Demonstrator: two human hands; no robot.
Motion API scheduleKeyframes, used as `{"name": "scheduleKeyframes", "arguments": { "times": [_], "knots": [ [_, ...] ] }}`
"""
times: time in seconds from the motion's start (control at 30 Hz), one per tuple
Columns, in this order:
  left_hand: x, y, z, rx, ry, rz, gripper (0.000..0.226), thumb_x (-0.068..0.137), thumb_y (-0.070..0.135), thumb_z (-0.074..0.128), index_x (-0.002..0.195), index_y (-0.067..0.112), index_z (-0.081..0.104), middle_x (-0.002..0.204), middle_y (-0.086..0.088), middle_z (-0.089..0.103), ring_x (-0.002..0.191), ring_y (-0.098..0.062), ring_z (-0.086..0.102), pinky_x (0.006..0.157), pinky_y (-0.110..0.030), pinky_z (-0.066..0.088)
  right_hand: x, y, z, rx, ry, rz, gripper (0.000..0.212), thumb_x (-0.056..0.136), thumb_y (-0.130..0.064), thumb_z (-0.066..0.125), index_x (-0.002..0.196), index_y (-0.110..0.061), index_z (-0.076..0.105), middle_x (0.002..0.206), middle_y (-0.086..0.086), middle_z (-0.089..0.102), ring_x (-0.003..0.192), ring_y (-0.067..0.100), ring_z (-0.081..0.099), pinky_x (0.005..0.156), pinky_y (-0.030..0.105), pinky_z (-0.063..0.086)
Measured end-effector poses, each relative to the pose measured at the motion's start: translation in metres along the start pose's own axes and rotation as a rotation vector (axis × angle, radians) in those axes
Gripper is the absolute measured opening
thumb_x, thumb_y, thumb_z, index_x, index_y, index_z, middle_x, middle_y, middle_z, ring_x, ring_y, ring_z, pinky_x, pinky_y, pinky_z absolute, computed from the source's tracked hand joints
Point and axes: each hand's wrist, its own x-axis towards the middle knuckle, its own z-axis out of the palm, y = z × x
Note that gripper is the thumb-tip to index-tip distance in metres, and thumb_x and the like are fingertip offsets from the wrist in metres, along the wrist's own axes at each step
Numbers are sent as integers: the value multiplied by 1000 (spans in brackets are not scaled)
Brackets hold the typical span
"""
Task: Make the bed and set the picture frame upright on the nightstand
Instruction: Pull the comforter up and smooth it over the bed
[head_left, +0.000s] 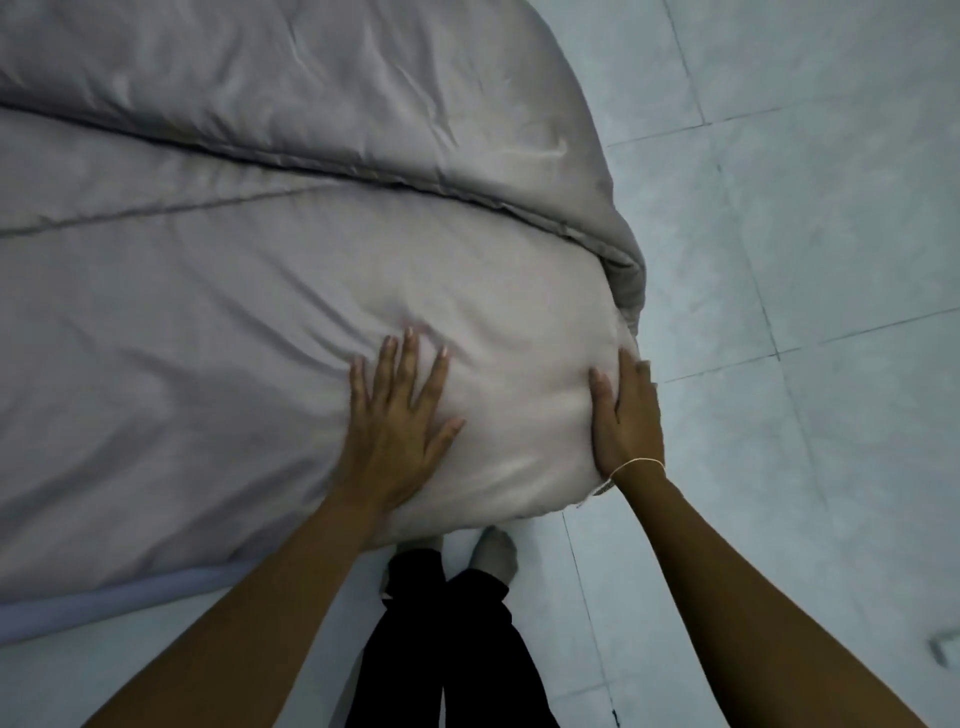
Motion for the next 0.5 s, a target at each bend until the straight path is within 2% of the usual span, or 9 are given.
{"name": "scheduleKeyframes", "arguments": {
  "times": [0.07,0.1,0.2,0.27,0.4,0.43,0.5],
  "knots": [
    [-1,-13,-6,-9,8,89,63,97,53,20,149,18,24,156,-17,18,145,-31,16,112,-60,16,2,-10,-8,-122,45,16,75,89,-71,25,150,-28,17,161,8,12,148,27,11,114,63,16],
    [0,-24,-10,-3,21,57,62,98,52,20,149,18,24,156,-17,18,145,-30,16,113,-59,15,4,-24,-14,-185,96,-73,69,93,-62,32,150,-25,19,160,11,14,148,29,12,115,63,15],
    [1,-64,-13,17,36,-208,65,96,53,20,150,17,21,157,-17,15,145,-33,13,115,-56,7,26,-83,-17,-367,252,-466,58,93,-39,52,145,-22,32,155,18,25,143,38,22,112,60,22],
    [-1,-79,-11,28,6,-270,67,96,55,18,150,16,22,157,-16,14,145,-33,12,116,-57,8,45,-128,-8,-470,312,-684,56,90,-30,58,142,-23,40,152,23,32,139,44,29,107,62,31],
    [1,-77,-7,3,38,-258,65,96,52,26,150,15,24,157,-15,17,145,-32,13,116,-55,11,95,-196,15,-681,282,-942,52,89,-21,52,139,-31,46,151,23,34,137,47,34,101,64,34],
    [0,-77,-7,3,48,-259,65,96,52,27,150,15,24,157,-15,17,146,-32,14,116,-54,12,107,-203,18,-737,261,-1000,47,91,-22,50,137,-31,48,149,23,37,131,47,41,96,62,40],
    [-2,-80,-7,-9,40,-255,65,96,52,27,150,15,25,157,-15,17,146,-31,14,116,-54,14,136,-203,7,-833,185,-1093,43,93,-21,50,136,-27,51,138,24,50,109,46,59,78,53,52]
  ]
}}
